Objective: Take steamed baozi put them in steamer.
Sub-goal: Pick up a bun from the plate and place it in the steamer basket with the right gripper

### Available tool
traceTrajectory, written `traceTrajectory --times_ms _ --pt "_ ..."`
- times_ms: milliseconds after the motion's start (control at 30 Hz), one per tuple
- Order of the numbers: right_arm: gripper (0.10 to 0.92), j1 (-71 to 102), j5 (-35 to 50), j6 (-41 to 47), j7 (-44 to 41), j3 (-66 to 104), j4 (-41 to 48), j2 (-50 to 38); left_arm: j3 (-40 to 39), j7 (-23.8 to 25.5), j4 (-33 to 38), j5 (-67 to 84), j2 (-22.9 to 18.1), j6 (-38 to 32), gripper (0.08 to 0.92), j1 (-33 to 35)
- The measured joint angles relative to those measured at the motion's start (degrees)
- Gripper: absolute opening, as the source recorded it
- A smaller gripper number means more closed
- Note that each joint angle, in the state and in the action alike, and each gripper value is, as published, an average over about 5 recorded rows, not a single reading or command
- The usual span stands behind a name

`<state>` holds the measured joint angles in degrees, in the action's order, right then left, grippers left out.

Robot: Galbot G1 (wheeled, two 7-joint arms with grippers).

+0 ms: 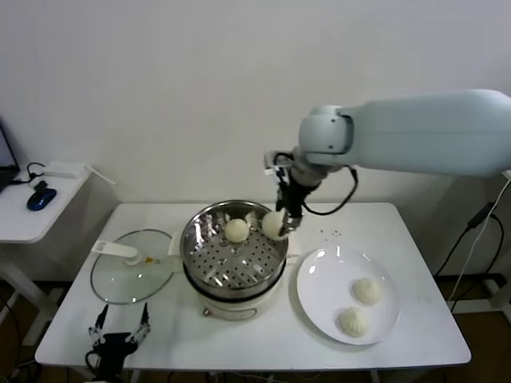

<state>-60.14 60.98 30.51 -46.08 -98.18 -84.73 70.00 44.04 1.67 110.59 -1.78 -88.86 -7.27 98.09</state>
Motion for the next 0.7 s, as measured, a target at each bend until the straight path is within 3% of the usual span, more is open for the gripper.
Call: traceTrajectory --times_ms 700 --pt "0.619 16.45 -2.26 -1.03 -1.24 6.84 18.56 15.23 0.45 -0.22 -0.41 0.06 0.07 0.20 0.823 -0.01"
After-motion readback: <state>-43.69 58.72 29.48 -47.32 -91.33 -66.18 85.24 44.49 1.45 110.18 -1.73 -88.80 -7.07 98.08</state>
